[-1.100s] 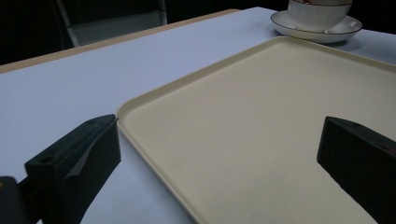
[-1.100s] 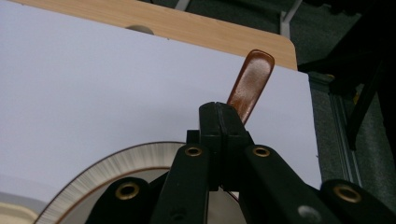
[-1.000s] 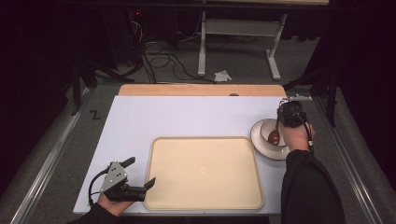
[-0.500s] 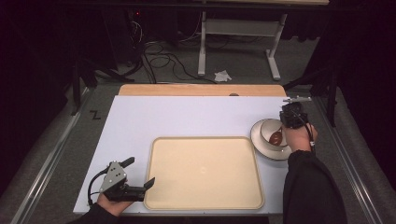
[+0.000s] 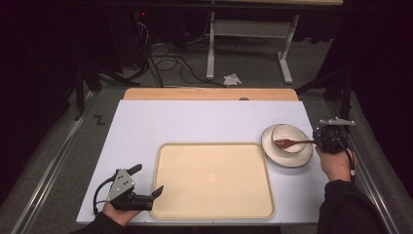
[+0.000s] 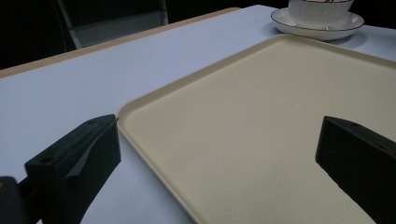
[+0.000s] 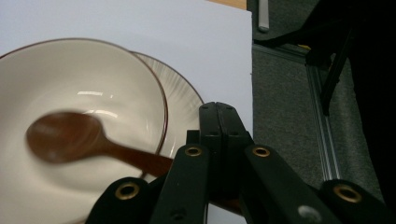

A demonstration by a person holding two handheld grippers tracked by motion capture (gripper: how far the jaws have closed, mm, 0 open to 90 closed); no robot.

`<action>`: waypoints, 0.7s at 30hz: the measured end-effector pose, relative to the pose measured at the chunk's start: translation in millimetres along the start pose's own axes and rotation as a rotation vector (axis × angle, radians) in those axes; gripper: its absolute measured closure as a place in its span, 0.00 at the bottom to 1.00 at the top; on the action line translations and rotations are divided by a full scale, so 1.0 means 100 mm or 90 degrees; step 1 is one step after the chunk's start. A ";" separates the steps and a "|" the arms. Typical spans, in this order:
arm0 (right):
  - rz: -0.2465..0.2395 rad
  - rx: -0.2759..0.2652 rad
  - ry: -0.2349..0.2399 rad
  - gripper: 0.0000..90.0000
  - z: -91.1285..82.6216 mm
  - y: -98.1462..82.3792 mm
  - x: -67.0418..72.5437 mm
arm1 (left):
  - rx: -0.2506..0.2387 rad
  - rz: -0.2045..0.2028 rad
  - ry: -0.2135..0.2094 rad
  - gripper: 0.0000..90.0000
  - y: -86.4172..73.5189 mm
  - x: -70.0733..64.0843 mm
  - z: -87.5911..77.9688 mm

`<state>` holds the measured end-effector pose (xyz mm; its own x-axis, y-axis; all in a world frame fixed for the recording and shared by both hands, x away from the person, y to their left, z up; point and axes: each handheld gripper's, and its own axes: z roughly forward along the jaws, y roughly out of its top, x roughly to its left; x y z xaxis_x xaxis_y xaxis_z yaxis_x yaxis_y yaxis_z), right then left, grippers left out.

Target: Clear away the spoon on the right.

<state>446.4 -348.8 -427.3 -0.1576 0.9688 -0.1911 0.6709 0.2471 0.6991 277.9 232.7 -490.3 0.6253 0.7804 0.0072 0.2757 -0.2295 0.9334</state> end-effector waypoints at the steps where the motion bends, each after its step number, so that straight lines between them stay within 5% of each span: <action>1: -0.001 -0.003 0.004 1.00 -0.04 -0.03 -0.01 | 0.001 -0.001 0.000 0.01 0.00 0.00 0.00; 12: -0.001 -0.051 0.080 1.00 -0.40 -0.31 0.04 | 0.000 -0.003 0.000 0.01 0.00 0.02 0.01; 15: -0.009 -0.085 0.072 1.00 -0.50 -0.33 0.04 | 0.001 -0.004 0.000 0.01 0.00 0.02 0.01; 17: 0.012 -0.112 0.041 1.00 -0.60 -0.34 -0.12 | 0.003 -0.003 0.000 0.01 0.00 0.02 0.02; 21: 0.041 -0.099 0.031 1.00 -0.56 -0.39 -0.35 | 0.003 -0.003 -0.002 0.01 0.00 0.01 0.03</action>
<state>384.9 -391.1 -409.7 -0.1554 0.9815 -0.1122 0.5607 0.1812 0.8079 280.6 231.5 -491.8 0.6264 0.7795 0.0019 0.2813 -0.2284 0.9320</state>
